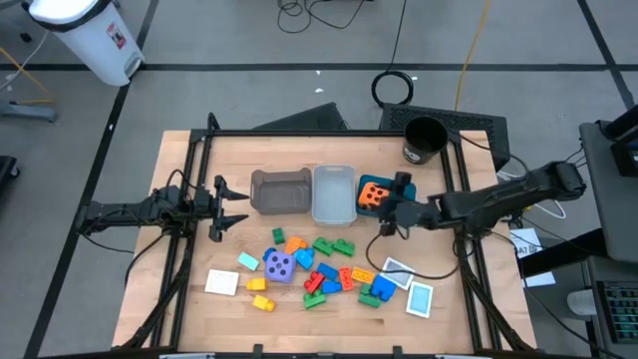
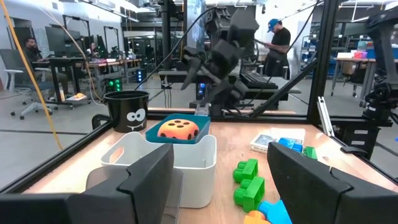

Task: Pick & Place Toys
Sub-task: Adjust the blue bin on the table

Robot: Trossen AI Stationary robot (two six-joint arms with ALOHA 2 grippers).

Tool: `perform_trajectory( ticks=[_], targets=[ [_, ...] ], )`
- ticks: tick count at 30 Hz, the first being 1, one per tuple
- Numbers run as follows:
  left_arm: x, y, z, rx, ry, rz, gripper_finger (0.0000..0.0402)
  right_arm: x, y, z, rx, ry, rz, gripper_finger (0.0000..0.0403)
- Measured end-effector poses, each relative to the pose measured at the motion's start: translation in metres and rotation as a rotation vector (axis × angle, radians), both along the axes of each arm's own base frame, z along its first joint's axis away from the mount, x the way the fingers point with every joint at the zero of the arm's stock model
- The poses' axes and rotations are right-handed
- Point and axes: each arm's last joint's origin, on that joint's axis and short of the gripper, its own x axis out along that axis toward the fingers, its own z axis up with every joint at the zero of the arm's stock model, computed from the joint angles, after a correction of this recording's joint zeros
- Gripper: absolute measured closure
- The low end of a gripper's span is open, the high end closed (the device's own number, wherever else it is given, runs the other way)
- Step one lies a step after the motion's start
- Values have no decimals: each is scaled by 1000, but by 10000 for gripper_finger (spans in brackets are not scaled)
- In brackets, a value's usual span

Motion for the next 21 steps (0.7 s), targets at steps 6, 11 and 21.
perform_trajectory(
  ticks=[6,11,21],
  targets=[
    [0,0,0,0,0,0,133,-27,15,3,279,68,151,215],
    [0,0,0,0,0,0,133,-46,17,-7,316,235,100,248],
    [0,0,0,0,0,0,133,-53,6,-37,318,339,-7,246]
  ],
)
